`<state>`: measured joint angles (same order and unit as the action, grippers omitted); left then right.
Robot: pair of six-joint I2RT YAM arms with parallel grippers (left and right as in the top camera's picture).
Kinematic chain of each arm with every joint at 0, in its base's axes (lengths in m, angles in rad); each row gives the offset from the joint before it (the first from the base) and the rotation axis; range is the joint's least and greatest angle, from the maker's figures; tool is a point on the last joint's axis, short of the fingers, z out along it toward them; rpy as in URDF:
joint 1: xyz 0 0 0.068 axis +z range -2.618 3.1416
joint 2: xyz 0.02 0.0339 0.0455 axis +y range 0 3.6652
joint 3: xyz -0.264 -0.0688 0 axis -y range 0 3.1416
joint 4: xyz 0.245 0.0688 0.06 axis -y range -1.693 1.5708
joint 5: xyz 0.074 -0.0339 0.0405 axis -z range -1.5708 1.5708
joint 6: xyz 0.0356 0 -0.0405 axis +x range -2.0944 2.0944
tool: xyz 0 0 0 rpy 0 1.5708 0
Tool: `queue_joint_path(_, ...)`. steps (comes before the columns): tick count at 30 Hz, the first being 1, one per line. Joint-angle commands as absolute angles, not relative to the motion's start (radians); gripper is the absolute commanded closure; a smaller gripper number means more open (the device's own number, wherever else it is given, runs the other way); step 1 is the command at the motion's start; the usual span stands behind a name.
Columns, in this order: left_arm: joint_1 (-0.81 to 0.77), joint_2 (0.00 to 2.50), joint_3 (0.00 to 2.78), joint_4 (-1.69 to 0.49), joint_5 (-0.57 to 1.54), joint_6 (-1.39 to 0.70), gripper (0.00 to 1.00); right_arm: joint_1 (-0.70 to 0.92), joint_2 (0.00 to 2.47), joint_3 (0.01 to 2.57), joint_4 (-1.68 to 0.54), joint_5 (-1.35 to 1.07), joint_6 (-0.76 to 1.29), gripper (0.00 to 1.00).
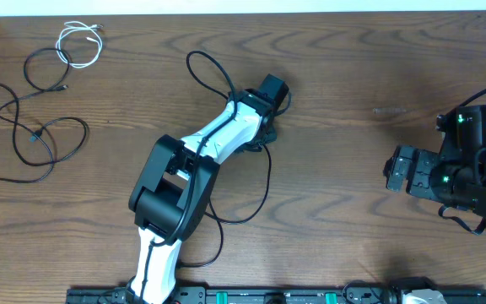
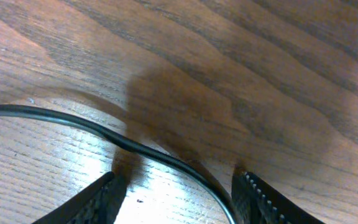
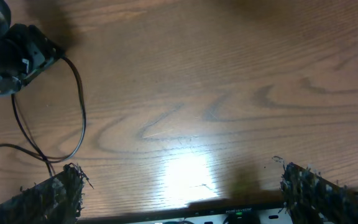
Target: Untangle cables
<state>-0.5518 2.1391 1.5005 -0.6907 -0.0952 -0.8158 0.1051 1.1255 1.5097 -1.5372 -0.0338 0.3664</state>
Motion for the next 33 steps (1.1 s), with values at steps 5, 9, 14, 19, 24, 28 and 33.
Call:
queue_joint_path(5, -0.546, 2.231, 1.477, -0.719, -0.086, -0.797, 0.62, 0.099, 1.126, 1.514, -1.538, -0.029, 0.373, 0.01)
queue_joint_path(9, -0.545, 2.231, 1.477, -0.728, -0.087, -0.789, 0.92, 0.099, 1.126, 1.514, -1.538, -0.029, 0.373, 0.01)
queue_joint_path(14, -0.545, 2.224, 1.477, -0.741, -0.058, -0.779, 0.92, 0.099, 1.126, 1.514, -1.538, -0.029, 0.373, 0.01)
queue_joint_path(19, -0.54, 2.186, 1.477, -0.738, -0.045, -0.778, 0.63, 0.099, 1.126, 1.514, -1.538, -0.029, 0.373, 0.01)
queue_joint_path(24, -0.509, 2.183, 1.477, -0.712, -0.046, -0.751, 0.2, 0.099, 1.126, 1.514, -1.538, -0.029, 0.373, 0.01)
queue_joint_path(28, -0.483, 2.185, 1.477, -0.683, -0.045, -0.705, 0.11, 0.099, 1.126, 1.514, -1.538, -0.028, 0.373, 0.01)
queue_joint_path(33, -0.471, 2.19, 1.477, -0.657, -0.057, -0.703, 0.29, 0.099, 1.126, 1.514, -1.538, -0.029, 0.373, 0.01)
